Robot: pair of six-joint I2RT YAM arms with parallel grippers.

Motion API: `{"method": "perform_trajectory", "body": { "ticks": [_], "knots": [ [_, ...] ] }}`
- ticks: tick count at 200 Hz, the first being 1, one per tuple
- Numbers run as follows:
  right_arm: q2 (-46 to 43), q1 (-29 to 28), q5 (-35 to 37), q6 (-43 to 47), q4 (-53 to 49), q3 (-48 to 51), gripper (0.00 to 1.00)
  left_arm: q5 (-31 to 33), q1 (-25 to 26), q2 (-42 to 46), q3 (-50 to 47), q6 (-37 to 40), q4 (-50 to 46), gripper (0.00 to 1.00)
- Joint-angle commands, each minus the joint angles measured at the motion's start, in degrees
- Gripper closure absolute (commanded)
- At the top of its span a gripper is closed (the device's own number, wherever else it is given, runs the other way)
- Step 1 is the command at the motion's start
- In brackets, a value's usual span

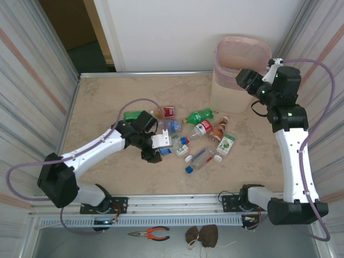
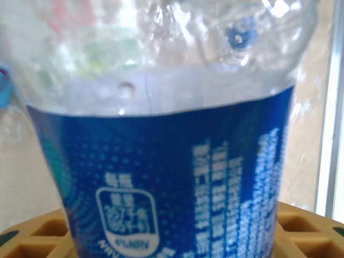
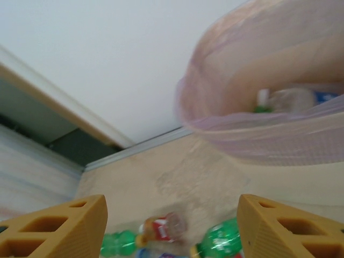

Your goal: Put the plastic bottles in the bin

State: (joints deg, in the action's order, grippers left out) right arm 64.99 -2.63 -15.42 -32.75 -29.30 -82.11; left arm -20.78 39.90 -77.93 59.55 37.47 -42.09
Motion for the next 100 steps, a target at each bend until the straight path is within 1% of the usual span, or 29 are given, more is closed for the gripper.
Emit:
{"method": "perform_trajectory", "body": {
  "ticks": [1, 20, 34, 70, 100],
  "knots": [
    [-1.4, -4.3, -3.4, -2.8, 5.4, 1.2, 0.36, -10.6, -1.9, 4.1, 0.8, -6.4, 7.7, 0.51],
    [-1.3, -9.4, -2.8, -1.8, 7.4, 1.7, 0.36, -12.9, -2.8, 6.1, -0.5, -11.8, 14.5, 0.51],
    [-0.9, -12.7, -2.7, -0.5, 8.4, 1.4, 0.36, -14.6, -3.5, 7.1, -1.3, -16.3, 19.7, 0.53],
    [0.5, -18.6, -4.8, 0.6, 11.5, 1.3, 0.37, -16.9, -4.3, 8.2, -2.8, -27.9, 32.2, 0.53],
    [2.0, -23.8, -5.4, 2.4, 13.1, 0.7, 0.38, -16.7, -4.4, 7.9, -1.9, -33.3, 36.2, 0.52]
  ]
}}
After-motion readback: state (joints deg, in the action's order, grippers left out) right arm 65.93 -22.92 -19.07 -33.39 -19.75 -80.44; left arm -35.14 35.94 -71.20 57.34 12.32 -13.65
